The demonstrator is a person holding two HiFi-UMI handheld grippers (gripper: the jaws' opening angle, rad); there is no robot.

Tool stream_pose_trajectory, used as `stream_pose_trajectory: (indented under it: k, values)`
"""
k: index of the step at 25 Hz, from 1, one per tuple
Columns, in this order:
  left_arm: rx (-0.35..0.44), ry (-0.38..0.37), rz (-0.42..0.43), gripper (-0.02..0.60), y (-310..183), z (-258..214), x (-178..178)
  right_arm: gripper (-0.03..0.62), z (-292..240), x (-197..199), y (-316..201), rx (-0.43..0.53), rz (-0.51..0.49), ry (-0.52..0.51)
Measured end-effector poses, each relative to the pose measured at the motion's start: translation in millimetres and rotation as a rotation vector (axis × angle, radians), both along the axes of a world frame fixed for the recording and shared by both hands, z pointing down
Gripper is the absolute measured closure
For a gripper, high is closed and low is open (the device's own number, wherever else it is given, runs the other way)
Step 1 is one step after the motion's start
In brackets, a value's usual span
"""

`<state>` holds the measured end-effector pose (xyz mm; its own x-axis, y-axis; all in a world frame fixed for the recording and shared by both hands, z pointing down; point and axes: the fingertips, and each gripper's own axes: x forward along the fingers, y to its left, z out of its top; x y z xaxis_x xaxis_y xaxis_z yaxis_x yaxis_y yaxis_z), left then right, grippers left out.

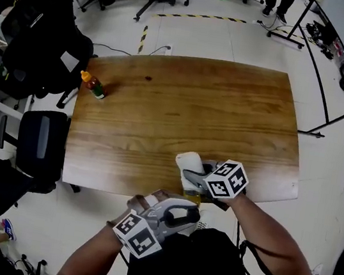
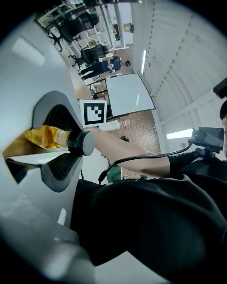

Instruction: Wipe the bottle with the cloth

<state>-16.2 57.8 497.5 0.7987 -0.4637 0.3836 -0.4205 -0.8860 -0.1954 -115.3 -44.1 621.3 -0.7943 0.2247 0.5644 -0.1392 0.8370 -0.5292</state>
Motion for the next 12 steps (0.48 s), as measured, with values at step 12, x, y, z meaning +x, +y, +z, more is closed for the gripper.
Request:
stream_pose_trajectory:
  k: [12]
  values:
    - [-0.006, 0.042, 0.002, 0.408, -8.8, -0.2, -14.1, 0.522, 37.8, -5.6, -17.6, 0.318, -0.059, 0.196]
